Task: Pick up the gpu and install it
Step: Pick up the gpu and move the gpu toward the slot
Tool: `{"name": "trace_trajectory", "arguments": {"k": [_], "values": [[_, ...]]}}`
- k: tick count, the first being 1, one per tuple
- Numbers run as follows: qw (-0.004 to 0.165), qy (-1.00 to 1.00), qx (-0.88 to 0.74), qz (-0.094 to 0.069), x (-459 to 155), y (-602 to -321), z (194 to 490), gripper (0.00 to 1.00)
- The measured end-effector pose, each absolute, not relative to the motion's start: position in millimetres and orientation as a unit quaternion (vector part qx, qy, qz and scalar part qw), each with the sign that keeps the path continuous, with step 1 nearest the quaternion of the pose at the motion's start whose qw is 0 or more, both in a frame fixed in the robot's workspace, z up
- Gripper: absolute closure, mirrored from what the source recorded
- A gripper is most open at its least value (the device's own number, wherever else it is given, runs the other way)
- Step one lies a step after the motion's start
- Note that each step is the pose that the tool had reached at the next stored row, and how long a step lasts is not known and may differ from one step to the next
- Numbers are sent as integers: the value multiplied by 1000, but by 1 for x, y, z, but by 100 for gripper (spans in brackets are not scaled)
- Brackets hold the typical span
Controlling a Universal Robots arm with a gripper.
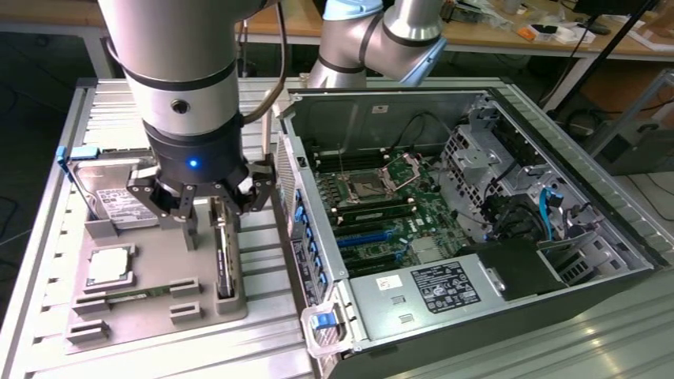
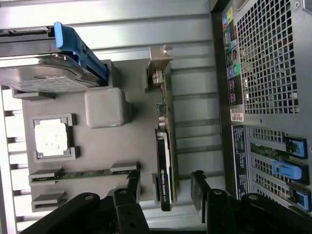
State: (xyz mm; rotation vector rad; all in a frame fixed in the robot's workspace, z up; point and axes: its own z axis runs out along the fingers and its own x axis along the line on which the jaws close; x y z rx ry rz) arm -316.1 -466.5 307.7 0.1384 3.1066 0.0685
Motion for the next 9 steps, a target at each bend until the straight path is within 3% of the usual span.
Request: {"name": "trace_trajectory", "arguments": {"k": [9], "values": [[16, 999, 44, 22, -316, -467, 300, 46]]}}
